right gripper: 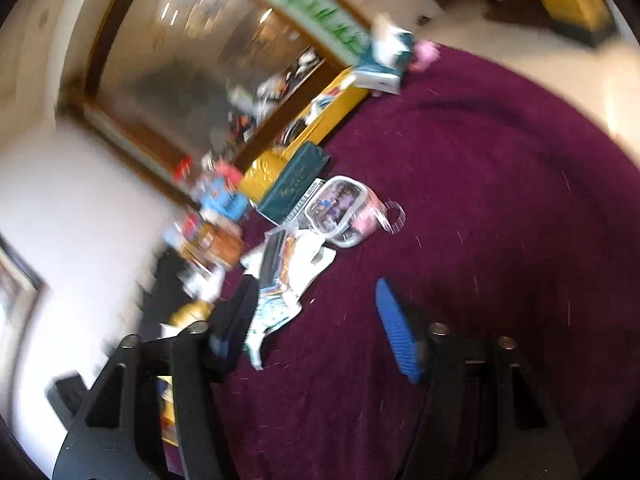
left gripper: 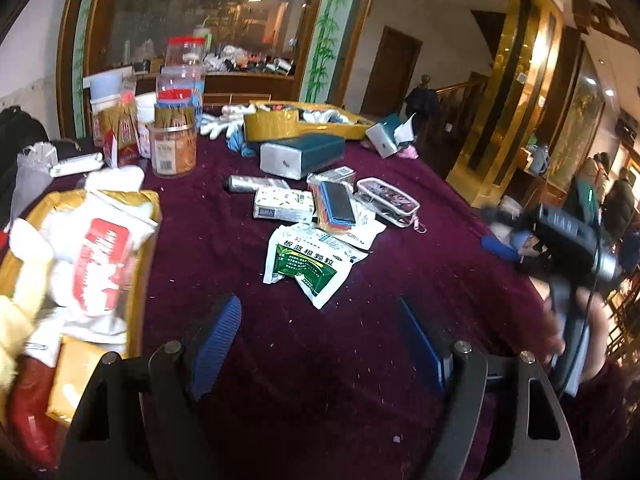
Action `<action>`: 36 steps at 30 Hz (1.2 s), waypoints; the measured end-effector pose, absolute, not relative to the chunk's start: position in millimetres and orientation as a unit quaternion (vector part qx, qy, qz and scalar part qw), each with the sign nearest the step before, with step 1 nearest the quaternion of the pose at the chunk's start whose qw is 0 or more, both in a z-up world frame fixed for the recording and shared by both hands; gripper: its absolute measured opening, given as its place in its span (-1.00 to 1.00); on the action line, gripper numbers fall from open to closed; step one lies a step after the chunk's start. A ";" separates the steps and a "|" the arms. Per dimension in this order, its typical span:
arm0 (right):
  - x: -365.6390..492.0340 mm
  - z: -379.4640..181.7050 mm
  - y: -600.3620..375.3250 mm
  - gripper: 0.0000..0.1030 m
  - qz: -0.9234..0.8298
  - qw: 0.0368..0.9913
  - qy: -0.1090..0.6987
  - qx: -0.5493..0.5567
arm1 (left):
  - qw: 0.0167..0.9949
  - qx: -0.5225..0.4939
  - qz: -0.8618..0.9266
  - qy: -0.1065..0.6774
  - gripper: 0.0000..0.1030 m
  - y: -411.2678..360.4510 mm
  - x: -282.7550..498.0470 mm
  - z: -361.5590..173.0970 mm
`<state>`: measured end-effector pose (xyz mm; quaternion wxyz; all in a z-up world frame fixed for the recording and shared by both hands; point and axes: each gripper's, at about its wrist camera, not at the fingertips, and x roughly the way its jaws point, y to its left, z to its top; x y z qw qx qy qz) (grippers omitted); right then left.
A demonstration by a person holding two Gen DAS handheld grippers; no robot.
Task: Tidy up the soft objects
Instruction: 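Grasp the clear pink zippered cartoon pouch with the right gripper, then lift the pink pouch off the table with the right gripper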
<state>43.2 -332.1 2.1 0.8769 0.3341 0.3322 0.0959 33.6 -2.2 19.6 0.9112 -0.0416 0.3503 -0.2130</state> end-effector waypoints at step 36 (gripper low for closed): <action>127.0 -75.5 -338.1 -0.18 0.184 0.776 0.444 0.408 | 0.869 -0.067 -0.149 0.467 0.55 0.5 71.0 -31.0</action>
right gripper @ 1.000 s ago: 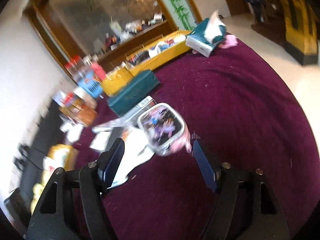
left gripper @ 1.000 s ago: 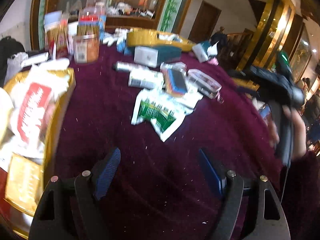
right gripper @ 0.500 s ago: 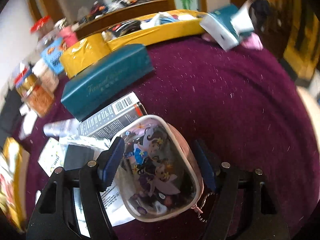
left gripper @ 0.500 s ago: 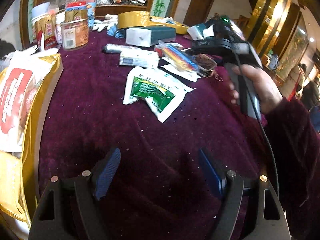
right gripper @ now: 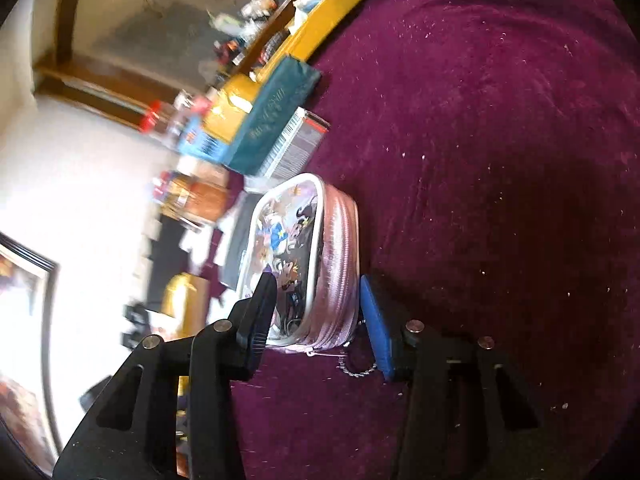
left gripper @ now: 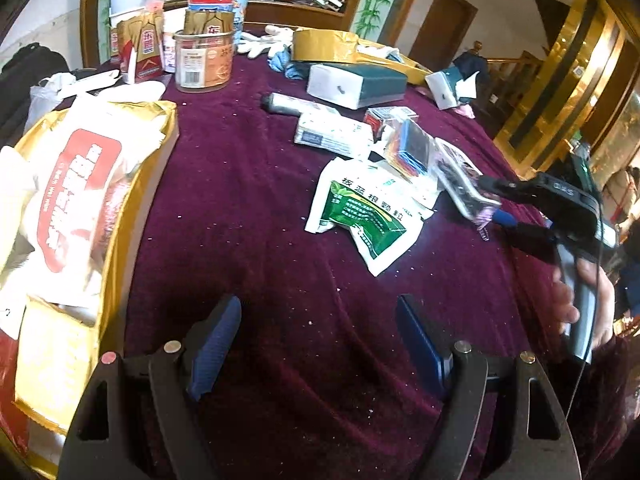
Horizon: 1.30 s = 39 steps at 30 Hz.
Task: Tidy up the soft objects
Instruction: 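Lift the pink pouch off the table with the right gripper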
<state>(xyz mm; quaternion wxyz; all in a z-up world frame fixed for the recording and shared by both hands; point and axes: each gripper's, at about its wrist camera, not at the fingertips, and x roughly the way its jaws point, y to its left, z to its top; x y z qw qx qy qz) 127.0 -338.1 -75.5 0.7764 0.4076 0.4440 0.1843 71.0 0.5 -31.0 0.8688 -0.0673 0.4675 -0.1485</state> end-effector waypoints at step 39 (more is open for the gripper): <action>128.2 -44.5 -290.5 0.49 0.176 0.847 0.465 0.187 | 0.890 0.084 -0.043 0.446 0.55 -29.2 149.0 -26.5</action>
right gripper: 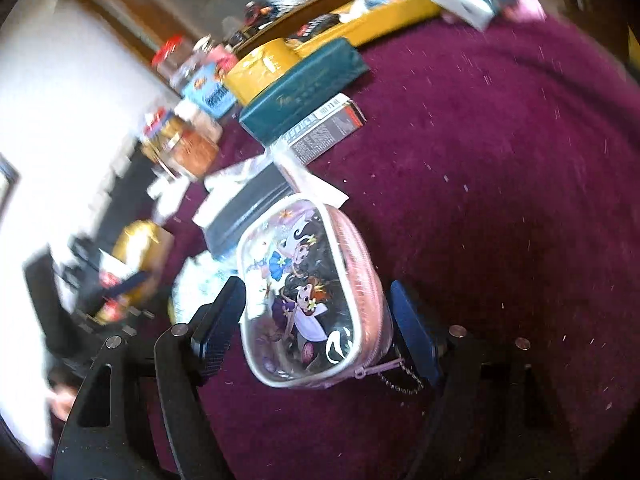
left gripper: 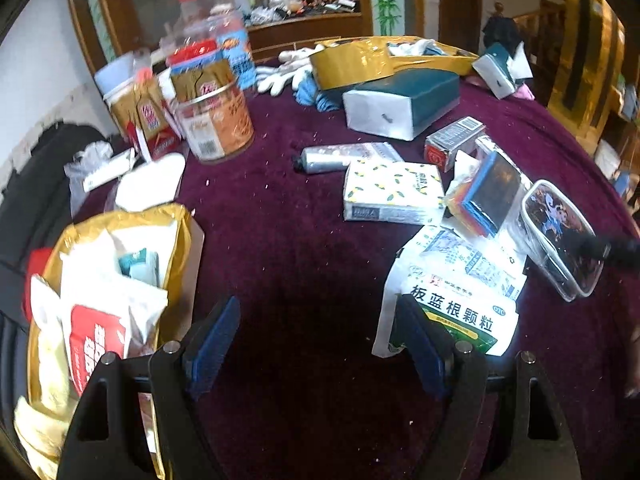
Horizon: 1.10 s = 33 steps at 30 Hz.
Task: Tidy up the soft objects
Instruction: 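Lift the pink pouch off the table with the right gripper, then reach left gripper toward green-and-white medicine packet while right holds the pink pouch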
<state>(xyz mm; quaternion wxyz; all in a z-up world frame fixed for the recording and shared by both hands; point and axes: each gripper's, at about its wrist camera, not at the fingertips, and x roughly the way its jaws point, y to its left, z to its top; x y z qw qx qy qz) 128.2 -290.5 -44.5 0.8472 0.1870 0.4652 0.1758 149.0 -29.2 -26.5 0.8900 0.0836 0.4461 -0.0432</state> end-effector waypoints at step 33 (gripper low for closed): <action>136.2 -55.9 -316.7 -0.39 0.165 0.831 0.453 0.279 | 0.903 0.114 -0.011 0.414 0.63 -91.1 92.0 -38.3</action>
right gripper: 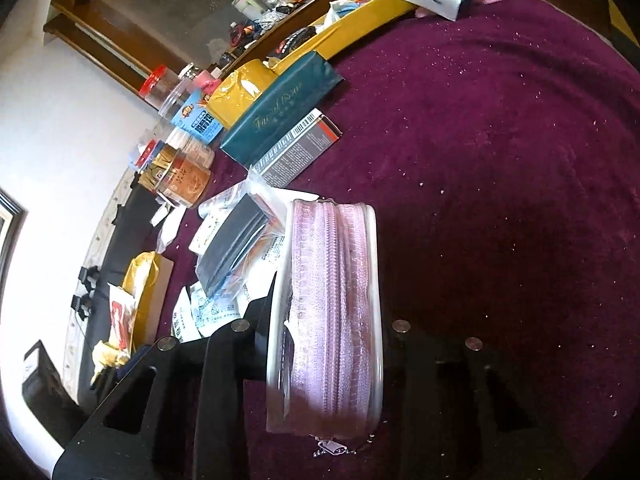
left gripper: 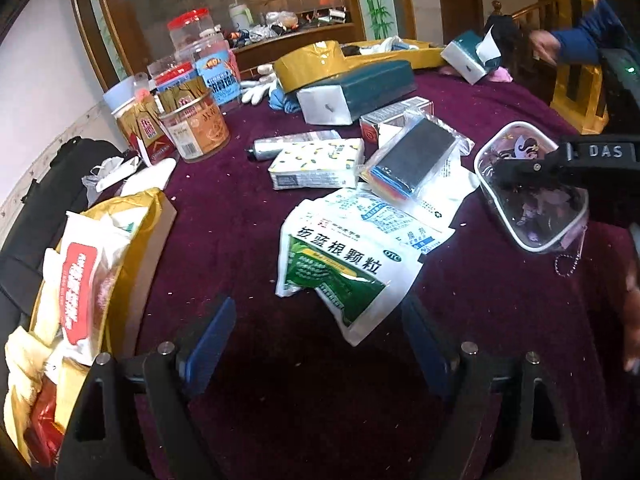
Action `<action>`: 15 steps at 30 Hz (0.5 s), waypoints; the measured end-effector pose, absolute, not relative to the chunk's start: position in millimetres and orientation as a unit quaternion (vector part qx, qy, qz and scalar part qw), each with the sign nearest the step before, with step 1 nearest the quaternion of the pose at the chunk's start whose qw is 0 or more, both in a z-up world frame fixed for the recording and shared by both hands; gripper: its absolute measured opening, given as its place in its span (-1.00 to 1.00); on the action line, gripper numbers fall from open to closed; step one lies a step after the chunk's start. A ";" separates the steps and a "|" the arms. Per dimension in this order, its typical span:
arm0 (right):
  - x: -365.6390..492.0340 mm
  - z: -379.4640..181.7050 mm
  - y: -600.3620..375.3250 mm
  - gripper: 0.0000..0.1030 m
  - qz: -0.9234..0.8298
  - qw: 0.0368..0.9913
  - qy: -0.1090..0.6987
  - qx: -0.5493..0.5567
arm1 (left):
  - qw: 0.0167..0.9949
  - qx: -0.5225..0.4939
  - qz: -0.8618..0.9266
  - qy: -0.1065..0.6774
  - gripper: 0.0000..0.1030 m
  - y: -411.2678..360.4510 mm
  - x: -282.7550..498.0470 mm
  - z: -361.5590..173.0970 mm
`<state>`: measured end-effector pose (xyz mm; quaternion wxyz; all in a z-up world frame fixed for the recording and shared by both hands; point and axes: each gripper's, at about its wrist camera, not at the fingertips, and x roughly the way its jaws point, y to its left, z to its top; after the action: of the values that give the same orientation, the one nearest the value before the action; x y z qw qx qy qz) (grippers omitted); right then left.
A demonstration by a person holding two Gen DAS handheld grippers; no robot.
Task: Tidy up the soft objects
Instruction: 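Reach left gripper toward green-and-white medicine packet while right holds the pink pouch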
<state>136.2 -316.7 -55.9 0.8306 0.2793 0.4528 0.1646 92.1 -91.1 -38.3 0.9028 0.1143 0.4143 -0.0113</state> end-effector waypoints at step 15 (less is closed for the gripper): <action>138.2 -59.9 -318.8 -0.39 0.172 0.822 0.458 0.293 | 0.901 0.118 0.028 0.417 0.62 -61.0 129.6 -40.9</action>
<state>138.2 -318.8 -59.9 0.8219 0.2926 0.4576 0.1716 129.6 -61.0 -40.9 0.9006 0.1178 0.4174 0.0277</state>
